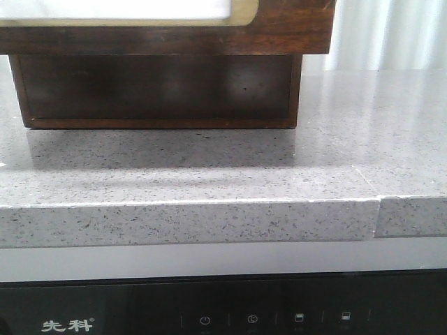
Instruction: Put scissors in drawer with both arms
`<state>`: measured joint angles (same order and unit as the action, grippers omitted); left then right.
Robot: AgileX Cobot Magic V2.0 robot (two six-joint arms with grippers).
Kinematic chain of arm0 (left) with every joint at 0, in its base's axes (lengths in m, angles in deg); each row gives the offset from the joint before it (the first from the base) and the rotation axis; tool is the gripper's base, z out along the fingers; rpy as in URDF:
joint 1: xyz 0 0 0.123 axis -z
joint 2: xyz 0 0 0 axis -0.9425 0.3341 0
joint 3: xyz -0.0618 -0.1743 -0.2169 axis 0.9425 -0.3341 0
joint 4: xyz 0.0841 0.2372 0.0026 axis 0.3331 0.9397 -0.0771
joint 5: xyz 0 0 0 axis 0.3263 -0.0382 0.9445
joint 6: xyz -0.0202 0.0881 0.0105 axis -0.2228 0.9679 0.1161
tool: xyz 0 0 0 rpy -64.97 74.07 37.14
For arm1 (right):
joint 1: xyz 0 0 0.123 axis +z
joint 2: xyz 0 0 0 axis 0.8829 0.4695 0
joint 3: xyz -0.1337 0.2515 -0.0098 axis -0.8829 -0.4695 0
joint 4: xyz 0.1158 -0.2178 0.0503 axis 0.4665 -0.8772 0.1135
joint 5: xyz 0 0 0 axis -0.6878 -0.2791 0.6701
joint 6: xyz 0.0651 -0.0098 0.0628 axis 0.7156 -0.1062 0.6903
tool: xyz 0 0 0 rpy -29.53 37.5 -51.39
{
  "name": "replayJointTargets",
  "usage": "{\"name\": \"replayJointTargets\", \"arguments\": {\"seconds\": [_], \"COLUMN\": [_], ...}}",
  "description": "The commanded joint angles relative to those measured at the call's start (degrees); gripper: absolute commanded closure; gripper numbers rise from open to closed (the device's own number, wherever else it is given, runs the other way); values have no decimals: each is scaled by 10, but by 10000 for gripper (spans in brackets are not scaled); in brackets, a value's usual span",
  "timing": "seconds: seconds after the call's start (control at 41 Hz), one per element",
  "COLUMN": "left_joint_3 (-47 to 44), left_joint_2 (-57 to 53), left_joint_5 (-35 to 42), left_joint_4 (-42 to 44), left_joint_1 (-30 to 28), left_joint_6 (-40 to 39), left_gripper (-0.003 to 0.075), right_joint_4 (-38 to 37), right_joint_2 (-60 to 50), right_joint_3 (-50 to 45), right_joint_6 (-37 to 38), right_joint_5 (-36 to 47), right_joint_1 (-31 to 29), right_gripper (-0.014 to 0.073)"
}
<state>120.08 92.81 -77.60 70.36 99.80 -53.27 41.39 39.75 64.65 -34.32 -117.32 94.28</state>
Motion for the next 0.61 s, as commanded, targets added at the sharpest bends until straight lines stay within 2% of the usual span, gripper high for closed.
{"name": "replayJointTargets", "arguments": {"seconds": [0.0,0.268,0.585], "left_joint_3": [-8,-192,-455], "left_joint_2": [-15,-116,-308], "left_joint_5": [89,279,414], "left_joint_4": [-3,1,-10], "left_joint_1": [-40,-145,-244], "left_joint_6": [-5,-5,-5], "left_gripper": [741,741,741], "right_joint_4": [-7,-7,-7], "right_joint_2": [4,4,4], "right_joint_3": [12,12,12], "right_joint_6": [0,0,0], "right_joint_5": [39,39,39], "right_joint_1": [-4,-4,-4], "right_gripper": [661,661,661]}}
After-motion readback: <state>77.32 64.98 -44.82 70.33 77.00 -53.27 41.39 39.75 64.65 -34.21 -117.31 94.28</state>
